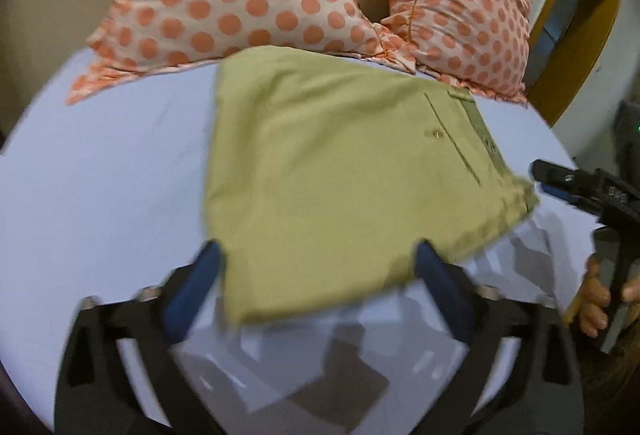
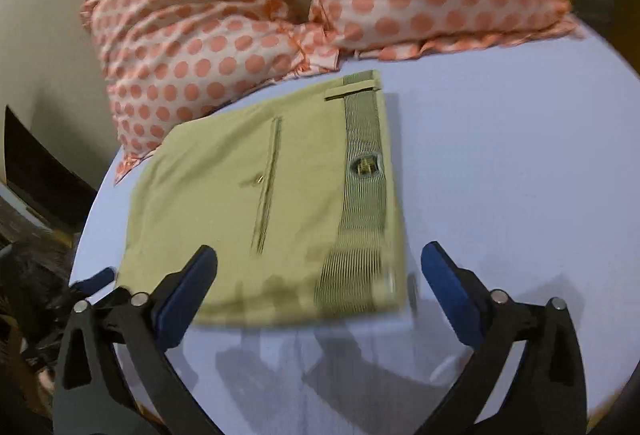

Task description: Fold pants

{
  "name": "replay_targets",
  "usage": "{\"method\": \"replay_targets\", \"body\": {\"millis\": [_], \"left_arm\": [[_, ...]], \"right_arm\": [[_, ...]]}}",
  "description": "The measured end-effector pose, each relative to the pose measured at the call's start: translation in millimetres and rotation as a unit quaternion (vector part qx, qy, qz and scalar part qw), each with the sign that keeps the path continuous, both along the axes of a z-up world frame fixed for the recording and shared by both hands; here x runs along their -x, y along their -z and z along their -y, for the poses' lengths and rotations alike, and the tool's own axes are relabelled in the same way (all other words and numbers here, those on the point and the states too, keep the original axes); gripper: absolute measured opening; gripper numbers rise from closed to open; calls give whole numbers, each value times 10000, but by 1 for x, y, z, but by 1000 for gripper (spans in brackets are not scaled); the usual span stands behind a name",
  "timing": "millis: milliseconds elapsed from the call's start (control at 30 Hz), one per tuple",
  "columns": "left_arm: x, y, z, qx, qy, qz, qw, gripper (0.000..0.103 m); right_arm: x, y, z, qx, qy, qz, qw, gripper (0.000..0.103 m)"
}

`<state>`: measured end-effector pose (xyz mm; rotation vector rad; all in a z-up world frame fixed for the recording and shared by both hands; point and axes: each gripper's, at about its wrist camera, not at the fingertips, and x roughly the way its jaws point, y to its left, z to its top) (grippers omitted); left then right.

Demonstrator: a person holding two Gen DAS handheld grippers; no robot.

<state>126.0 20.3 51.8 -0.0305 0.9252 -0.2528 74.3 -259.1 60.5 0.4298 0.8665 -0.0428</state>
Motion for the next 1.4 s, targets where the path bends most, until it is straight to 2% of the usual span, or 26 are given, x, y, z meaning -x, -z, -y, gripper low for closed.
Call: {"method": "replay_targets", "body": {"millis": [67, 167, 267, 400, 467, 567, 900, 1400], "left_arm": [[25, -1, 0, -348, -172, 68, 9992, 101], [53, 8, 1, -704, -301, 64, 9970, 101], [60, 23, 4, -754, -274, -136, 9967, 101], [61, 38, 8, -823, -347, -310, 9955, 101], [61, 38, 9, -804, -386, -247, 9957, 101], [63, 38, 9, -787, -438, -167, 9958, 101], [68, 39, 10, -751, -639, 12, 9951, 101], [68, 39, 11, -752, -659, 49, 9950, 101]], "right_arm": [[26, 3, -14, -20, -193, 166, 9997, 102], [42, 19, -39, 219, -332, 5, 9992, 102], [38, 37, -59, 485, -430, -312, 9974, 102], [36, 39, -76, 998, -452, -364, 9933, 102], [35, 43, -81, 1145, -468, -476, 9912, 102], [35, 47, -93, 1763, -501, -586, 9813, 102], [37, 50, -91, 1700, -444, -603, 9826, 102], [37, 49, -92, 1703, -440, -602, 9826, 102]]}}
